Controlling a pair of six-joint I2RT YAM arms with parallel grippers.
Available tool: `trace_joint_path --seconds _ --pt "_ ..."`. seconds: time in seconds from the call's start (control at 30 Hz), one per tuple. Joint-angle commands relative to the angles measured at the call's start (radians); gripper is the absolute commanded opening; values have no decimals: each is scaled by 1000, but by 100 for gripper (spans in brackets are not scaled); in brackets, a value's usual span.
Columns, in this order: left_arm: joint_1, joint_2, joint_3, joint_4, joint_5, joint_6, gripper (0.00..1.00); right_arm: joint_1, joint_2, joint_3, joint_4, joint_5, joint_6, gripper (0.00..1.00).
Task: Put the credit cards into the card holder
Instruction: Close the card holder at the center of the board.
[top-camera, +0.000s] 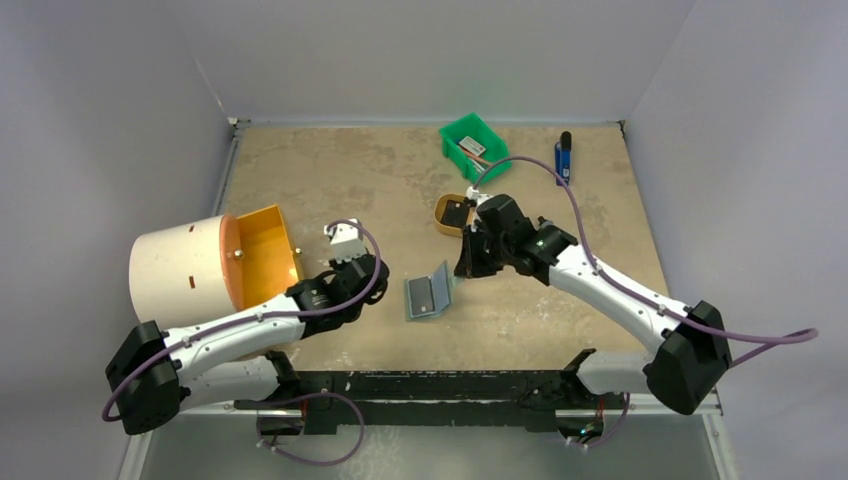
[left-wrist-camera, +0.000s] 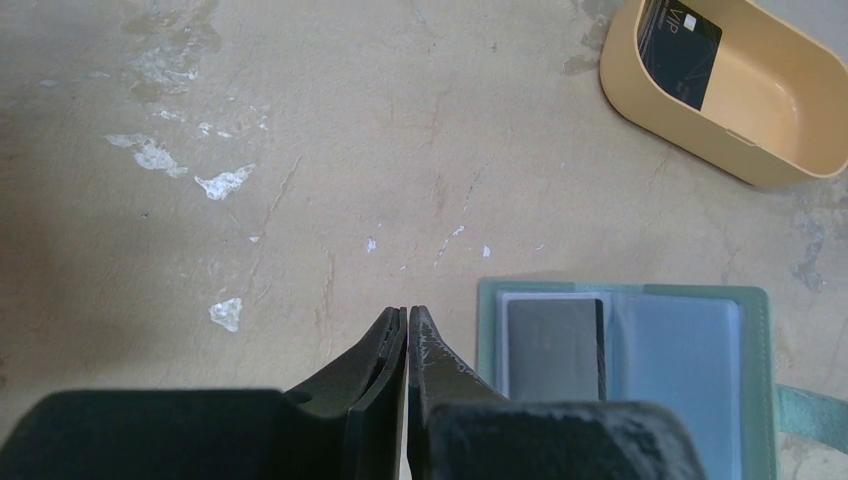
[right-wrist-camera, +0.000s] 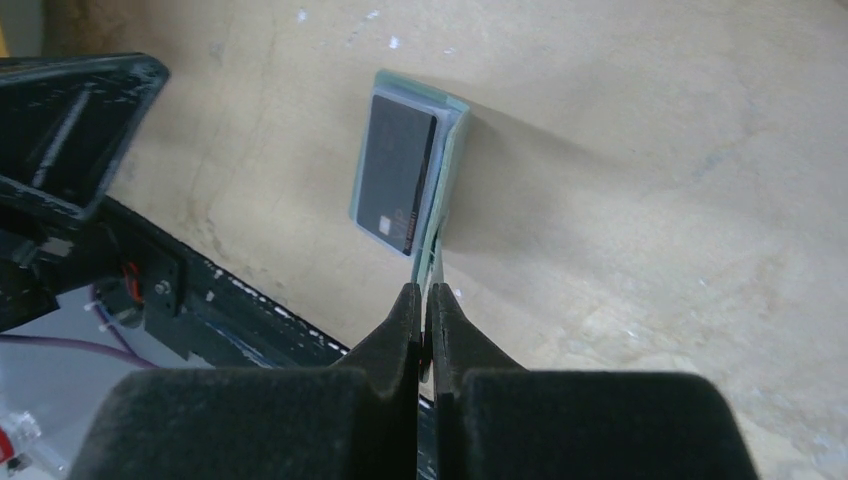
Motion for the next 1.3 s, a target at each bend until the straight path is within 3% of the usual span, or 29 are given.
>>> trace_joint_path --seconds 0.0,0.27,0.67,1.1,1.17,1.27 --pt "3 -21 28 -1 -32 7 3 0 -76 48 -133 130 18 0" --pt "3 17 21 20 -16 -3 3 -1 -110 80 -259 227 -9 0" --pt "3 47 15 69 28 -9 2 2 118 30 62 -3 -5 0" --pt "3 78 -7 103 39 -19 2 35 291 -23 209 -147 4 0" --pt "3 81 -8 106 40 -18 2 43 306 -26 219 -183 -7 7" --pt "2 82 -4 107 39 -18 2 51 307 -25 214 -208 -19 26"
